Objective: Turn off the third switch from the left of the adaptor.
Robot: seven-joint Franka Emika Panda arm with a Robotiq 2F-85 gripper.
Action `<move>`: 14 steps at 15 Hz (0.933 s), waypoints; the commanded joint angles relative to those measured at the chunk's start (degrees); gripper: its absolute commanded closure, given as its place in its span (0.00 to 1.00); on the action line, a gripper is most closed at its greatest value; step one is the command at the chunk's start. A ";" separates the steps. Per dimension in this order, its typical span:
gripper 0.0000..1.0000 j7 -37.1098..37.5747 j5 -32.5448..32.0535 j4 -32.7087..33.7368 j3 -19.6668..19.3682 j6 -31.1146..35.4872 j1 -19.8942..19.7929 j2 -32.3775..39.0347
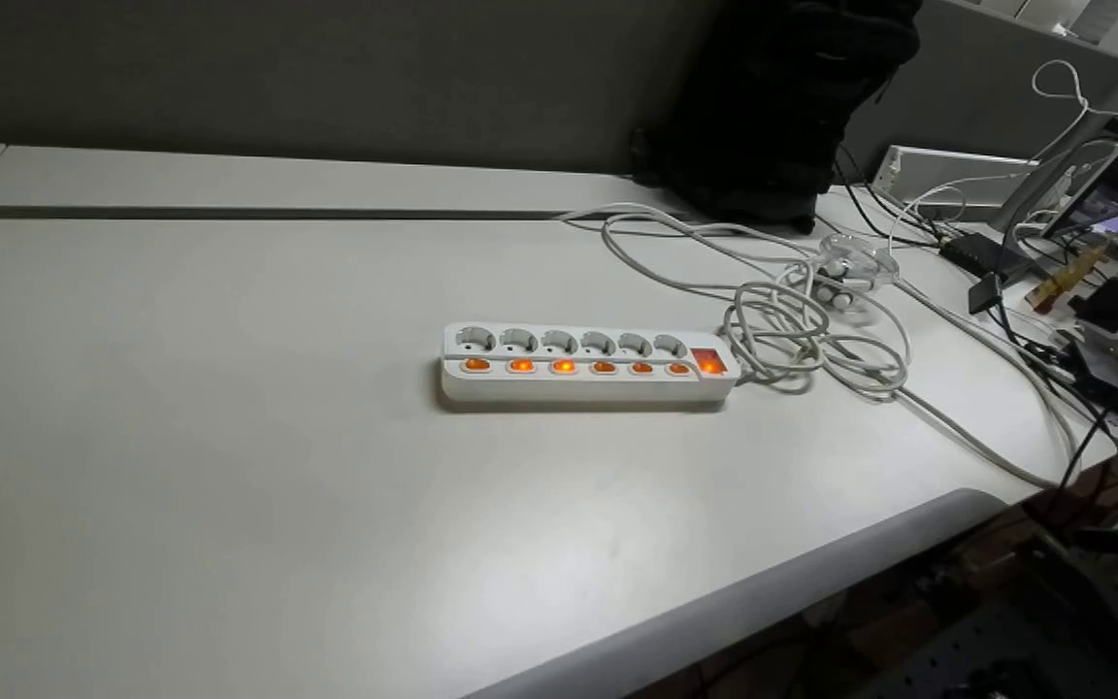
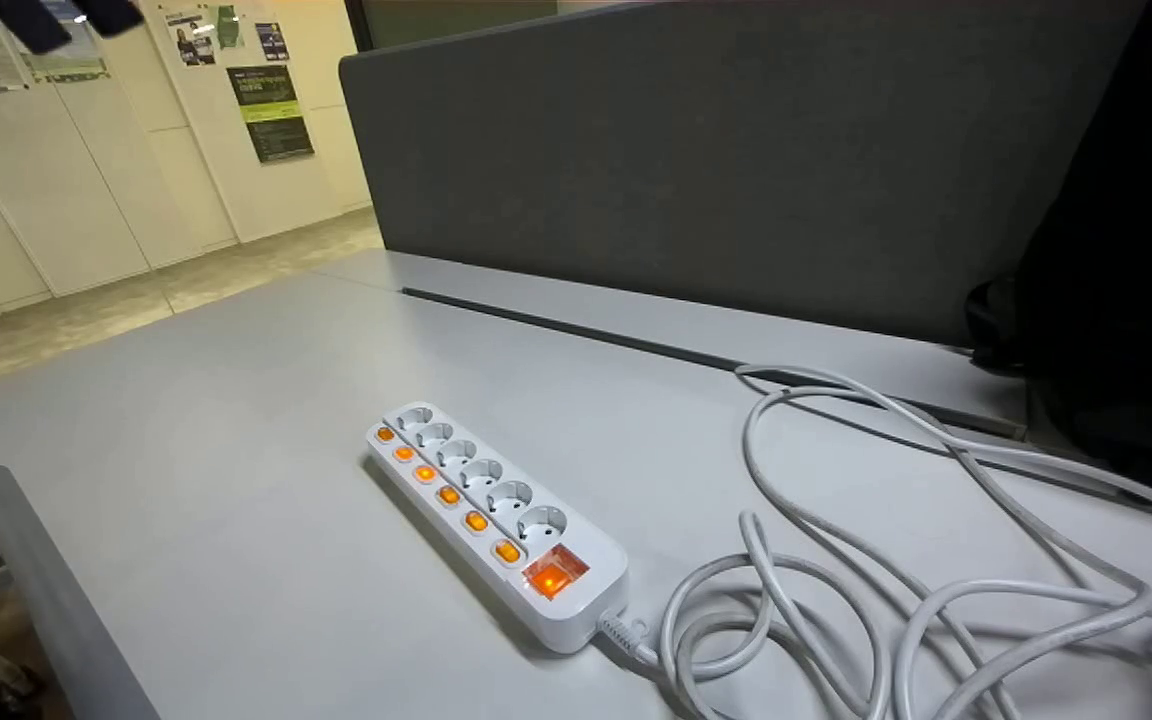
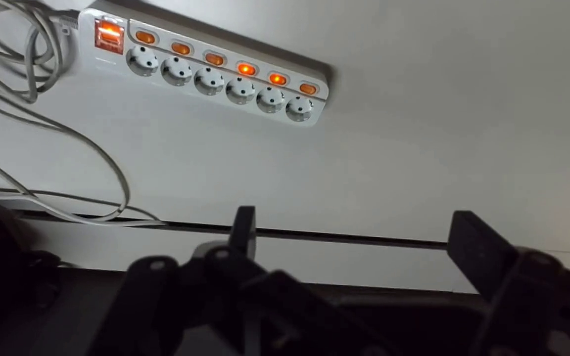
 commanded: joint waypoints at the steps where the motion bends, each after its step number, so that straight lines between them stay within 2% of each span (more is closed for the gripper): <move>1: 0.00 1.89 -0.78 -2.40 -0.57 8.37 -1.27 4.86; 6: 0.00 3.03 -0.86 -2.38 -1.25 12.30 -3.04 13.12; 7: 0.11 2.77 -0.78 -2.33 -1.68 12.42 -3.06 14.43; 8: 0.25 3.16 -0.64 -2.34 -1.92 12.67 -3.30 15.68; 14: 0.68 5.68 -2.48 -2.61 -2.39 15.77 -6.32 20.61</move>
